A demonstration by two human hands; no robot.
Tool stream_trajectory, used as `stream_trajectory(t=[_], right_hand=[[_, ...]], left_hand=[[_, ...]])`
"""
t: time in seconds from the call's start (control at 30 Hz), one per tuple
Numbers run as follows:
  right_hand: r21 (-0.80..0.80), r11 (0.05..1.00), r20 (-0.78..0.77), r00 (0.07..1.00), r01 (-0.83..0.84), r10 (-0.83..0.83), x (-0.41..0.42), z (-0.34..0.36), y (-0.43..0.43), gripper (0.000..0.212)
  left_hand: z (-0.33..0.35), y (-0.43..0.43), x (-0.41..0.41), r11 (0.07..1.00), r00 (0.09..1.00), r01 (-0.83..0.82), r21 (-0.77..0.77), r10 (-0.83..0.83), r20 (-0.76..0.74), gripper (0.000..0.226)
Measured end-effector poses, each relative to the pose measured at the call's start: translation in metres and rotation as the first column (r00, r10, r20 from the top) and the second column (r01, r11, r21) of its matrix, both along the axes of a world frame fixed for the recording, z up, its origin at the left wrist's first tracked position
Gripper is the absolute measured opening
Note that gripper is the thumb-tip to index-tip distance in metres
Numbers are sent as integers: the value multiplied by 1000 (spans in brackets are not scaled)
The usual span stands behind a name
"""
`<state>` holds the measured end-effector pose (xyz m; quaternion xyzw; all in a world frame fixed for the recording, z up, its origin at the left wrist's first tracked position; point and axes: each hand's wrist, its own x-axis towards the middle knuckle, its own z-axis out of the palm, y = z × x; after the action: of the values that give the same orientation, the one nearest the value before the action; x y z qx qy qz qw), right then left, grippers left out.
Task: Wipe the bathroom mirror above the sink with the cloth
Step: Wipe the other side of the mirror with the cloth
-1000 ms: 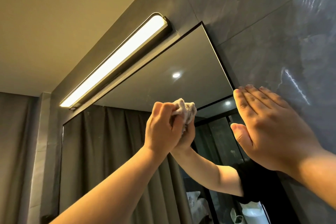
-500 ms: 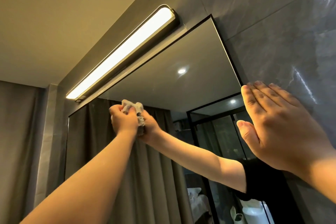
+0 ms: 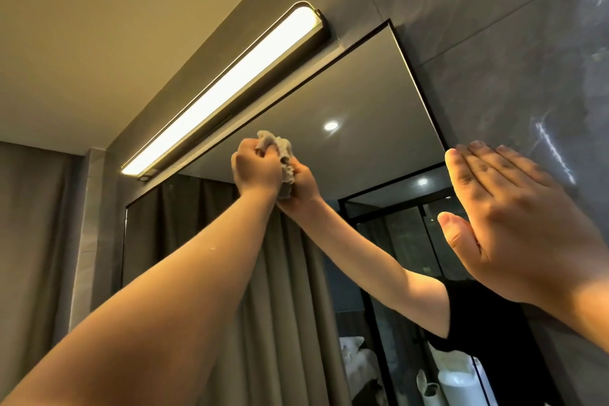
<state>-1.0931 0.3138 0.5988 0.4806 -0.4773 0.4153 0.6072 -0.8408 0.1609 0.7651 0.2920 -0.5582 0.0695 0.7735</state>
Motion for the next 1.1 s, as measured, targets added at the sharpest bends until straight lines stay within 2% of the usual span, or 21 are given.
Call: stream_trajectory(t=[0.13, 0.27, 0.43, 0.6, 0.77, 0.93, 1.1], right_hand=[[-12, 1000, -15, 1000, -15, 15, -2, 1, -2, 73], [-18, 999, 6, 999, -51, 51, -7, 4, -10, 76], [56, 997, 32, 999, -44, 43, -2, 5, -6, 77], [60, 993, 80, 992, -99, 94, 7, -20, 2, 74], [90, 987, 69, 989, -134, 128, 9, -67, 2, 78], [117, 987, 76, 992, -112, 103, 10, -74, 4, 78], [111, 990, 62, 994, -91, 85, 9, -73, 4, 76]], left_hand=[[-7, 22, -32, 992, 994, 47, -117, -35, 100, 11], [-45, 47, -55, 981, 984, 133, -138, -114, 138, 14], [-110, 54, -57, 984, 987, 153, -88, -147, 65, 19], [-179, 50, -55, 989, 991, 133, -59, -132, 31, 22], [-233, 48, -42, 991, 993, 117, 66, -118, 12, 19], [-245, 35, -21, 978, 996, 92, 189, -93, -6, 15], [-254, 12, 9, 946, 985, 69, 316, -14, -175, 19]])
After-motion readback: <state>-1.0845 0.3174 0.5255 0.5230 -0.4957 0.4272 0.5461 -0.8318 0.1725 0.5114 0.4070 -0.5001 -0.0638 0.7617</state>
